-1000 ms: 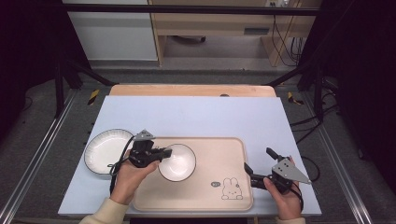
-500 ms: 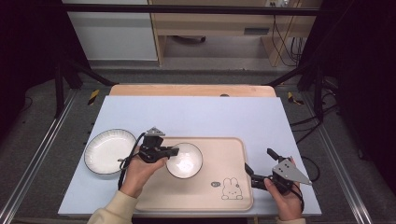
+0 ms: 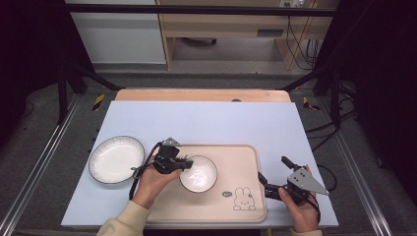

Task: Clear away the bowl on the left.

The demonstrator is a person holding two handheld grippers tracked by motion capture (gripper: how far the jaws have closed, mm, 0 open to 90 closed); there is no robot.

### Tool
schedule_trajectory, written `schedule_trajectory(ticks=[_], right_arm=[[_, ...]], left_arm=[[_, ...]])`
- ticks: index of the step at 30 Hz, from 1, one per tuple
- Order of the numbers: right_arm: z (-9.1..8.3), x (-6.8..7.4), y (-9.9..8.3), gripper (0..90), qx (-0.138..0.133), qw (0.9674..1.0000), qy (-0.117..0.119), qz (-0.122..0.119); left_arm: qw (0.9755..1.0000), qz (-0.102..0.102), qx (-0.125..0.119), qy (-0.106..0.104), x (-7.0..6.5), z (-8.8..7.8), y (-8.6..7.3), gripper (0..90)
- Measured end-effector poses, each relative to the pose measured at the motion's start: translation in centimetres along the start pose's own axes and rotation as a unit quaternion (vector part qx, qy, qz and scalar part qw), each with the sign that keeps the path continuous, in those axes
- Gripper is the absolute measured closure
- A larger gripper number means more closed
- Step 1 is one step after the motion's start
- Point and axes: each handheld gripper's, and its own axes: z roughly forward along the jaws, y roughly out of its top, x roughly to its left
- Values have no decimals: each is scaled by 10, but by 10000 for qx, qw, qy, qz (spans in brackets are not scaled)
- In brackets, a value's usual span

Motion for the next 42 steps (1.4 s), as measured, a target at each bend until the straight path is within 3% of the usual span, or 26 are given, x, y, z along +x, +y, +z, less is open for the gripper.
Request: schedule_trajectory(ticks=[16,30,42], right_arm=[[0,0,0,35,-10,10000,2,4],[0,0,0,36,0,10000,14,2],[1,0,0,36,28,10000,34,-12]], left_arm=[[9998,-15,157,-111,-3,7,-1,814],[9991,-184,290,-245,2,11,1,814],[9988,-222,370,-243,5,13,3,811]])
